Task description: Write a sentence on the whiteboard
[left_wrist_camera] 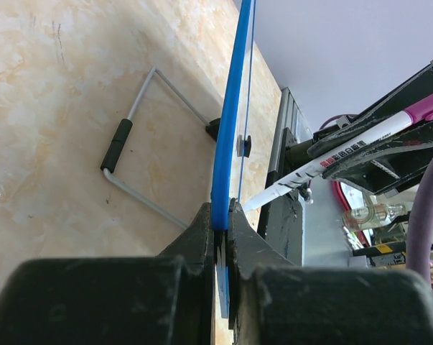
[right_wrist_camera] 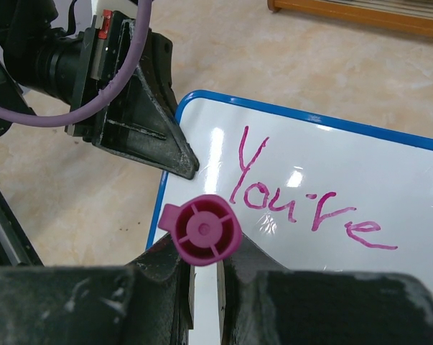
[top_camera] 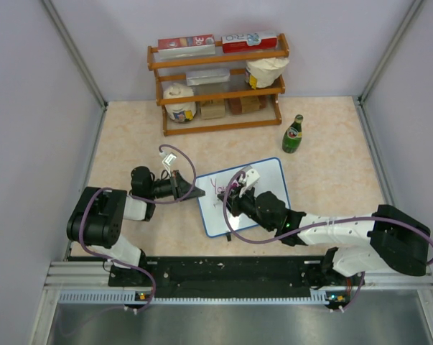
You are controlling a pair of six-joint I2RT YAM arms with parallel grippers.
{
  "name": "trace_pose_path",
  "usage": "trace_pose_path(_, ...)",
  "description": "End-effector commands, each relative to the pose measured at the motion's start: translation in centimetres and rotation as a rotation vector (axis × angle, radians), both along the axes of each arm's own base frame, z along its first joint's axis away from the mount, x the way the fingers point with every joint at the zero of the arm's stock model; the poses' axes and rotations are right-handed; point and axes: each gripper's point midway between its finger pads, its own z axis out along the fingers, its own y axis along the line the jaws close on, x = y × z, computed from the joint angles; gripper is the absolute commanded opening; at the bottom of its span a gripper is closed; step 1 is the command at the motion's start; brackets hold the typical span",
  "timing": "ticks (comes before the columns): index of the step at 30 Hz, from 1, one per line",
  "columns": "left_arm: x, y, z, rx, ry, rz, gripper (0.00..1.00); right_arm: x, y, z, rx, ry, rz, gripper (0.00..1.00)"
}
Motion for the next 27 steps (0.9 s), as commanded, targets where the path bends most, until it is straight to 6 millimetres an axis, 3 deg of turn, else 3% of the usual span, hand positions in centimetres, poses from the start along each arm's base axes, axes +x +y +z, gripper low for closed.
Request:
trace_pose_path(1, 1.8, 0.8, -0.4, 0.028, -0.084, 0.084, 0.00, -0.4, 0.1, -0.5, -0.026, 0.014, 0.002, 0.00)
trace_pose_path(20, 1.8, 0.7, -0.4, 0.026, -0.079, 0.083, 0.00, -1.3, -0.3, -2.4, -0.079, 0.044, 0.046, 0.00)
trace_pose_path(23, 1.9, 0.7, -0.3, 0.026, -0.082, 0.083, 0.00, -1.3, -0.2, -2.1, -0.073, 0.041, 0.043, 0.00)
trace_pose_path(27, 1.9, 0.7, -0.4, 0.026, -0.077, 0.083, 0.00, -1.2, 0.1, -0.3, -0.029, 0.026, 0.041, 0.00)
